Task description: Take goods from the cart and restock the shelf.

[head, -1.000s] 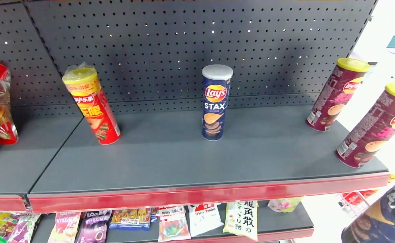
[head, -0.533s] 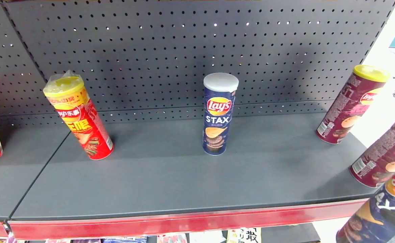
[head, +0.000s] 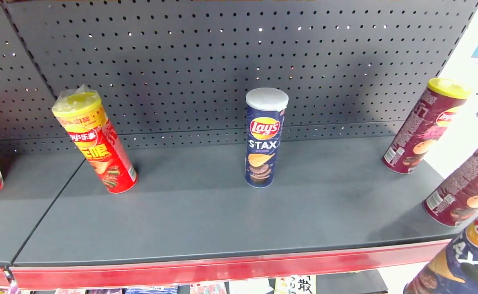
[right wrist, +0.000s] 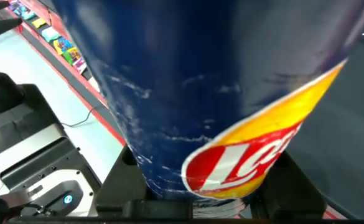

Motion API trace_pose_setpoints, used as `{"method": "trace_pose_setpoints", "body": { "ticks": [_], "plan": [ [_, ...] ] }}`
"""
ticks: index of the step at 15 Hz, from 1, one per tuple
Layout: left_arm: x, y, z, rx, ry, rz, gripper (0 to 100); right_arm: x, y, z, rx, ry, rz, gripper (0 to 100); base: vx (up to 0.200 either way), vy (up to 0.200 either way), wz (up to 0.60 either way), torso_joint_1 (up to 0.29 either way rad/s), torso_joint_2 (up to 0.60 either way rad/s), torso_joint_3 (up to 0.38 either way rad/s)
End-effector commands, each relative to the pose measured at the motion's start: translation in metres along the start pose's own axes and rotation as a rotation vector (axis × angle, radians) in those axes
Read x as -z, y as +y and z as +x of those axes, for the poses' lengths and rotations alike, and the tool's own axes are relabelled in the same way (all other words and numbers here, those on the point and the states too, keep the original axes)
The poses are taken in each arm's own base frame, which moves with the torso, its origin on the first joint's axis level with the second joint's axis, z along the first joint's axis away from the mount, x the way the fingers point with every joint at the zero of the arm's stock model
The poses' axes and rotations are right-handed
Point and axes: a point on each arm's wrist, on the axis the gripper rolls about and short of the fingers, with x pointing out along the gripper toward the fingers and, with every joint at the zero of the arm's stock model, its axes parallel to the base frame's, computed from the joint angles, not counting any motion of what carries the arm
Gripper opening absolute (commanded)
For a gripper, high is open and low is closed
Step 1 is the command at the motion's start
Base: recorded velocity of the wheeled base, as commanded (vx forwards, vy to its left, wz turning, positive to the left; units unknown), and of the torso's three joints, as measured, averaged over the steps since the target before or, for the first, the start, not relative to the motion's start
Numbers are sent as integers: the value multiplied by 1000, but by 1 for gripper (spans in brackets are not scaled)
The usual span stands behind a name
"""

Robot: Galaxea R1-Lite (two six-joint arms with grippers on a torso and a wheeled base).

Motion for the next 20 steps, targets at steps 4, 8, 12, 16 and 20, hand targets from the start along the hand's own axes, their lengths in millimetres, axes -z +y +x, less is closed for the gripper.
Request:
{"method": "trace_pose_setpoints", "body": {
  "ticks": [4, 8, 12, 16, 20],
  "plan": [
    [-184, -2, 65, 278, -5, -88, 100, 0, -3, 7, -4, 28, 5, 0, 0, 0, 0, 0, 0, 0],
    [-209, -66, 174, 812, 156, 63, 100, 0, -6, 11, -2, 48, -11, 0, 0, 0, 0, 0, 0, 0],
    [-207, -121, 230, 946, 238, 80, 100, 0, -6, 11, 1, 48, -13, 0, 0, 0, 0, 0, 0, 0],
    [-204, -151, 259, 1000, 257, 91, 100, -2, -6, 11, 5, 37, -18, 0, 0, 0, 0, 0, 0, 0],
    [-196, -161, 273, 1003, 279, 106, 100, -1, -5, 10, 8, 35, -19, 0, 0, 0, 0, 0, 0, 0]
  ]
}}
